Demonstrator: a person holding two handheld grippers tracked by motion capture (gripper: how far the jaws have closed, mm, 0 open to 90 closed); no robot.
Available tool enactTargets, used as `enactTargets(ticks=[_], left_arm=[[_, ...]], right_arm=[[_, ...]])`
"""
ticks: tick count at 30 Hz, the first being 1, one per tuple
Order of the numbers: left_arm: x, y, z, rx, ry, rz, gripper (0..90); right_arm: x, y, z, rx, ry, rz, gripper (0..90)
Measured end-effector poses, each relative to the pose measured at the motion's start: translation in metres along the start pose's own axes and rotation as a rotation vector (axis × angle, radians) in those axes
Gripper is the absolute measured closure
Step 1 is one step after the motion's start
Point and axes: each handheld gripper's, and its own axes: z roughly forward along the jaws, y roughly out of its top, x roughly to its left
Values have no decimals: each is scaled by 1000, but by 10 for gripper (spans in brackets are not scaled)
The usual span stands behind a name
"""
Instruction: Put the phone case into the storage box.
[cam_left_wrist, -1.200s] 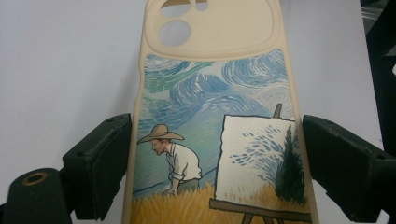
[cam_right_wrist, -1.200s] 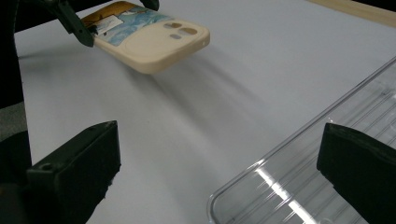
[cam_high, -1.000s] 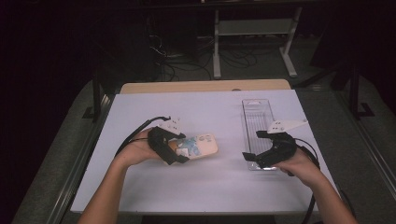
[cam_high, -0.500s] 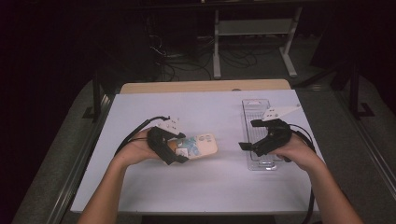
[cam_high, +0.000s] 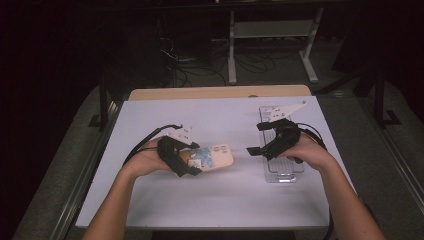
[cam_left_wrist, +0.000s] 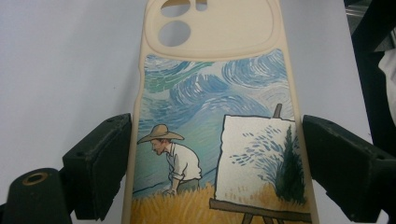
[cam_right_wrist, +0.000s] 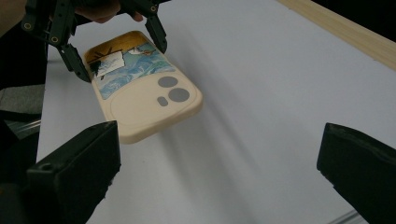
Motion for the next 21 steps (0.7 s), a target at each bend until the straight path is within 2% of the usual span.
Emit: enactTargets(ticks=[4, 9, 13, 18, 21], left_arm=[[-1, 1, 0, 0, -3, -1, 113], [-1, 2, -1, -1, -2, 5, 113], [-1, 3, -2, -1, -4, 15, 113], [-1, 3, -4, -2, -1, 28, 113], [-3, 4, -4, 1, -7, 30, 113]], right_arm=[[-2, 7, 4, -10, 34, -11, 0], [-3, 15, 8, -19, 55, -29, 0], [-2, 22, 13, -21, 94, -49, 0], [-2, 29, 19, -42, 119, -59, 0], [1, 29, 23, -27, 135, -66, 0]])
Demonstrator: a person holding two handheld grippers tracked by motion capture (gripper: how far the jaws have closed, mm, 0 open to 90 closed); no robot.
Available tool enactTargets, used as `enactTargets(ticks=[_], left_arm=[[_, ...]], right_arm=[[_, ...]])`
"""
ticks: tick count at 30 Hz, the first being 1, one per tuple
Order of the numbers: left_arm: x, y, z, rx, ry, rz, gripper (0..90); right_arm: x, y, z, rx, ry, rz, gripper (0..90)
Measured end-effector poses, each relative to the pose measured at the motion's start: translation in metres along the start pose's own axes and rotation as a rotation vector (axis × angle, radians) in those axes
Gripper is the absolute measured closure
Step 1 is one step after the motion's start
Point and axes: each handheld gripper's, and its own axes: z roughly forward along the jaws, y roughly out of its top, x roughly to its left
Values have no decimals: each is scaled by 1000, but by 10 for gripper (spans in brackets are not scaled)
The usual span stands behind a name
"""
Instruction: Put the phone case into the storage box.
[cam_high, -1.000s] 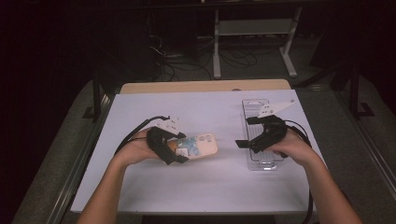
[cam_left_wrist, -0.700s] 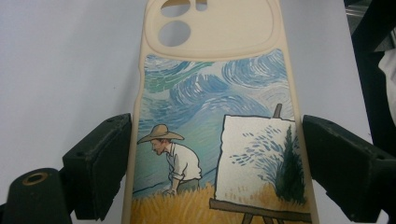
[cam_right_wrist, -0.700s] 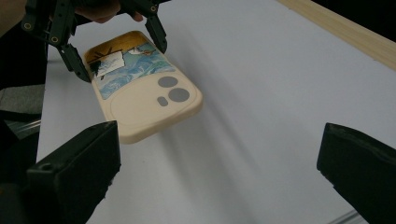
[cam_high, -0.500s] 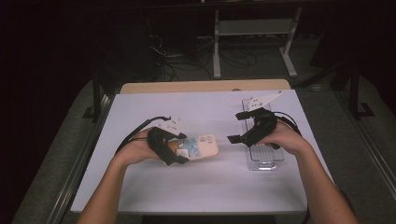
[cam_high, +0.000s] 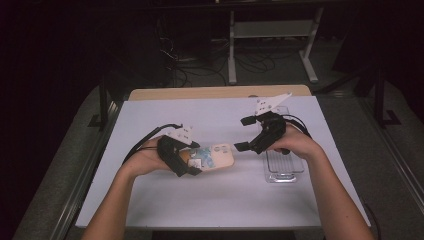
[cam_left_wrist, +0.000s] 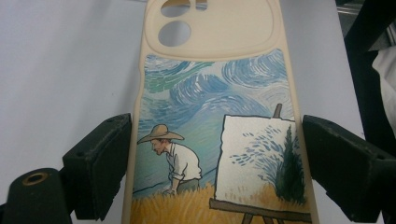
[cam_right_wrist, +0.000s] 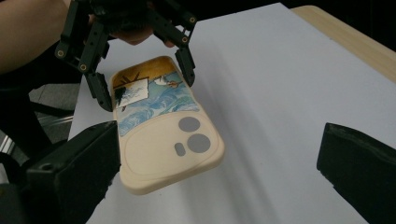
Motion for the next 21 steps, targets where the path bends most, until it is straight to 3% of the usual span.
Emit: enactTargets(ticks=[7, 11, 18, 21], left_arm=[[-4, 2, 3, 11, -14, 8, 113], [-6, 4, 4, 14, -20, 22, 113], [-11, 10, 10, 28, -46, 44, 113], [-13, 12, 12, 35, -49, 54, 113]], right_arm=[[4, -1, 5, 38, 23, -23, 0], [8, -1, 8, 64, 42, -66, 0], [15, 0, 16, 99, 54, -100, 0], [18, 0, 19, 108, 63, -90, 0]])
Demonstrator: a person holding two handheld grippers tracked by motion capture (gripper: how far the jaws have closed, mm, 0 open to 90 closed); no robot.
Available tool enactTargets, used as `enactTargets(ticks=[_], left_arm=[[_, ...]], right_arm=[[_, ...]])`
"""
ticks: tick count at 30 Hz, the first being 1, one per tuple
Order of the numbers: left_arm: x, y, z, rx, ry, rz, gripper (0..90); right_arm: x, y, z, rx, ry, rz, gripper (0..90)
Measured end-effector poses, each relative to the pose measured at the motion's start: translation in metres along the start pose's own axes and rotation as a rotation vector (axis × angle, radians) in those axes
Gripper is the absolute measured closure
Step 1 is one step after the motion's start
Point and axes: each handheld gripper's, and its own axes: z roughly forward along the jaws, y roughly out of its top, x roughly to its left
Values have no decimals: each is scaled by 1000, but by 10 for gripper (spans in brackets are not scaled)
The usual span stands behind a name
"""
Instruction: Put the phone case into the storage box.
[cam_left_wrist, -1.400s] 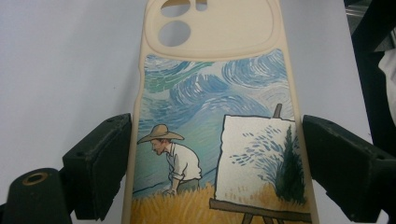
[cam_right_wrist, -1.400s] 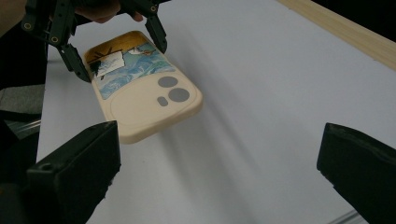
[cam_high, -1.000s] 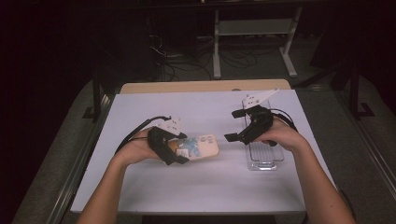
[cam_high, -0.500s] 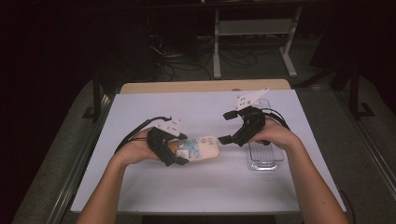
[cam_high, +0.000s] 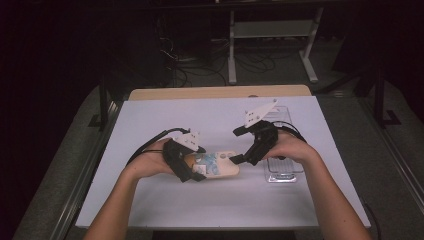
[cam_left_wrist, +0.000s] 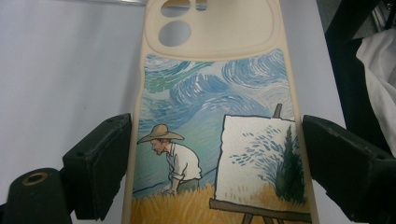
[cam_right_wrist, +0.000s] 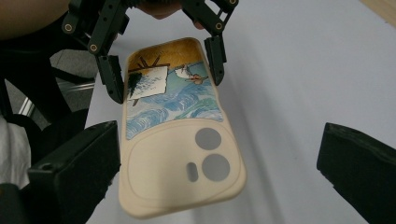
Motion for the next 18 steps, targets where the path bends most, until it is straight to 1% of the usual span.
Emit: enactTargets(ticks=[2, 3, 4, 5, 6, 8, 10, 11, 12, 13, 15, 17, 18], left_arm=[[-1, 1, 0, 1, -3, 7, 113], [-1, 1, -1, 7, -1, 18, 113], [-2, 2, -1, 4, -3, 10, 113], [-2, 2, -2, 8, -4, 18, 113], [-3, 3, -2, -2, 0, 14, 113], [-4, 4, -2, 3, -1, 19, 113], [-4, 5, -3, 7, 4, 39, 113], [-4, 5, -3, 22, 3, 53, 113], [-4, 5, -3, 25, 5, 52, 113], [-4, 5, -3, 25, 6, 56, 113], [-5, 6, -2, 22, 5, 50, 113], [-6, 6, -1, 22, 3, 51, 113], [-6, 6, -1, 21, 2, 51, 113]], right_arm=[[1, 0, 3, 18, 3, -17, 0], [2, 0, 4, 33, 8, -7, 0], [3, 0, 6, 36, 9, -19, 0], [3, 1, 8, 37, 13, -25, 0], [4, 1, 9, 39, 18, -23, 0], [4, 2, 13, 39, 22, -50, 0], [4, 2, 17, 43, 27, -75, 0], [5, 2, 18, 48, 31, -80, 0], [7, 2, 19, 68, 38, -57, 0], [8, 2, 20, 75, 41, -54, 0], [10, 2, 23, 82, 51, -55, 0], [10, 3, 26, 80, 58, -75, 0], [12, 3, 28, 97, 64, -73, 0]])
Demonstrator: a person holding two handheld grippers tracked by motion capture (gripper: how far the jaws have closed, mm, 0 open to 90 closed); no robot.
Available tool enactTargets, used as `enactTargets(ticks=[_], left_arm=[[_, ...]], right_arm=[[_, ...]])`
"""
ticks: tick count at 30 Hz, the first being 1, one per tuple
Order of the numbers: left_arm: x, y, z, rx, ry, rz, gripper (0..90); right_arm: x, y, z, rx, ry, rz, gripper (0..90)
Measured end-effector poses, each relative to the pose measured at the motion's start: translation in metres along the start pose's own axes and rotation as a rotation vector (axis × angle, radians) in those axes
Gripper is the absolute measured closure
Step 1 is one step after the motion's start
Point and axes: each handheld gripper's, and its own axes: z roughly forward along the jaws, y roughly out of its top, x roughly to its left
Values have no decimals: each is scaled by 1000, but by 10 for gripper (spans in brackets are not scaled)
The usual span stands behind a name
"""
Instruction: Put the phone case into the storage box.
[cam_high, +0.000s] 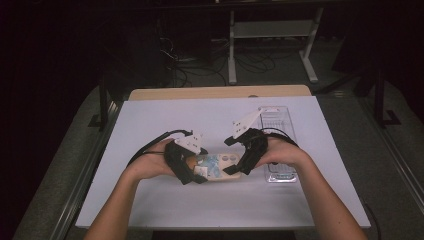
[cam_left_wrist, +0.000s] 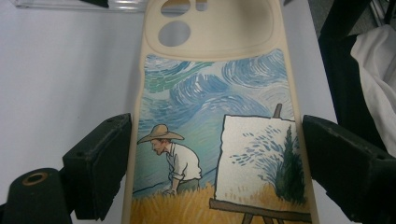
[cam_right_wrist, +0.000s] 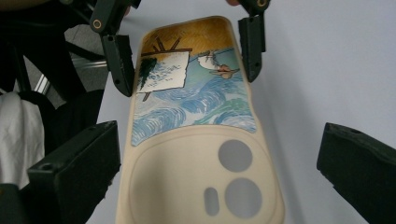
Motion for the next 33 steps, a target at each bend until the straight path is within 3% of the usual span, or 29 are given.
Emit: enactTargets(ticks=[3, 4, 10, 16, 33], left_arm=[[-2, 0, 1, -14, -2, -15, 113], [-2, 0, 1, -13, 0, -13, 113], [-4, 1, 3, -16, -4, -23, 113], [-3, 3, 3, -1, -4, 1, 113], [-3, 4, 3, 6, 2, 32, 113]], right_arm=[[2, 1, 5, 15, 12, 2, 0], [0, 1, 8, 3, 11, -38, 0], [2, 2, 16, 17, 21, -47, 0], [5, 4, 24, 63, 26, -55, 0], [9, 6, 38, 110, 38, -82, 0]])
